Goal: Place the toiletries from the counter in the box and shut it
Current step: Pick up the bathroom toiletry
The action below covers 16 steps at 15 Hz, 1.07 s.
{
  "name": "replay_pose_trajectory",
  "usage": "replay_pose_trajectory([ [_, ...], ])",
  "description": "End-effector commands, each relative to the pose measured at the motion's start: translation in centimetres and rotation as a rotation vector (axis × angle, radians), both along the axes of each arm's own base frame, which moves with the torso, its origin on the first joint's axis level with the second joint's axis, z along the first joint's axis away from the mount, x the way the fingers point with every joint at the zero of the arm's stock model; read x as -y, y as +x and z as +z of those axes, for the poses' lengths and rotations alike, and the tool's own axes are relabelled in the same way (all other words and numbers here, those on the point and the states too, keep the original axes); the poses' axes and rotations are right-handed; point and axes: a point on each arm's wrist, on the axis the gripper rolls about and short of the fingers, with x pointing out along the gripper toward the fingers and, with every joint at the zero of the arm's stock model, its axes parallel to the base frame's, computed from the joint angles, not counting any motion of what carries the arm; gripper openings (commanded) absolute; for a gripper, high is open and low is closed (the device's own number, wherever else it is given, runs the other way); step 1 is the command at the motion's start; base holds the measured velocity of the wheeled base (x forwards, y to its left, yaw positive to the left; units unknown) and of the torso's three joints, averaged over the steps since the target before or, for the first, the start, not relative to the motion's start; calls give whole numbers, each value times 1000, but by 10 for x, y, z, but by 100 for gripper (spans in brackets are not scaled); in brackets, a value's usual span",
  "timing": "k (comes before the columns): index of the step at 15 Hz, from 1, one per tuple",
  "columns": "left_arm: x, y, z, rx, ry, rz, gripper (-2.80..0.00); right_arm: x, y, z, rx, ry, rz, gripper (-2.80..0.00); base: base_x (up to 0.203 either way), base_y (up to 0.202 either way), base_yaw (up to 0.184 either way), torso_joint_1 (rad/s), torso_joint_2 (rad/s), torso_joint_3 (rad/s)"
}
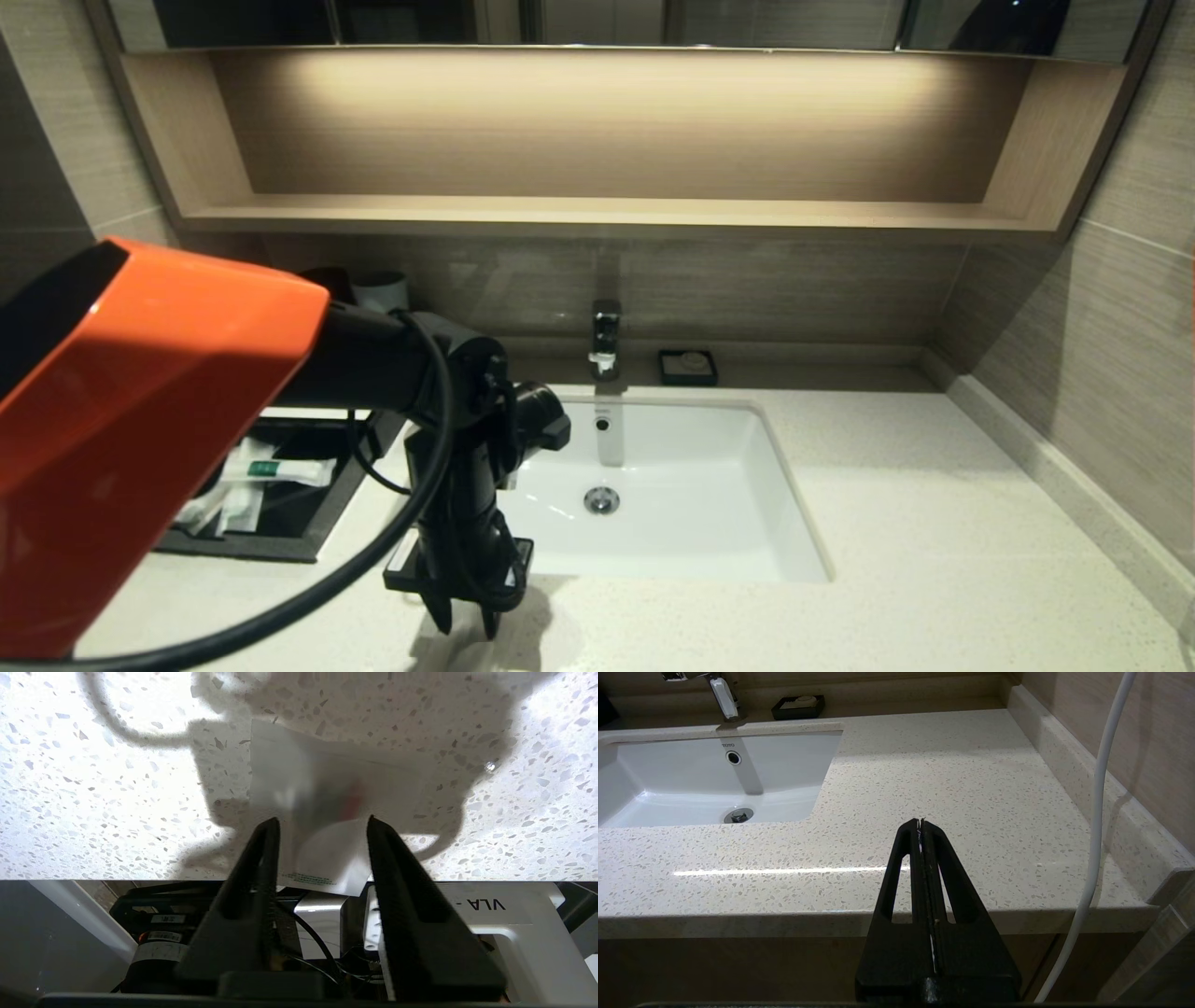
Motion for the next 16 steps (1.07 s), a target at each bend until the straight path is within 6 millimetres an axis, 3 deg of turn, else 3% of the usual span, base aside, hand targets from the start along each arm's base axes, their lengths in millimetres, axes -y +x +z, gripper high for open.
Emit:
replay_pose_trajectory([
  [1,0,2,-4,-1,1,5,0,0,0,0,-1,0,-1,-280,0,0,0,0,0,0],
  [11,3,4,-13,2,-2,5,0,0,0,0,-1,0,1,-280,0,0,0,0,0,0],
  [13,2,4,-13,0,0,7,-280,0,0,0,-1,0,0,-280,0,0,0,0,0,0],
  [16,2,4,-13,1,-1,7,-280,0,0,0,-1,0,-1,-280,0,0,0,0,0,0],
])
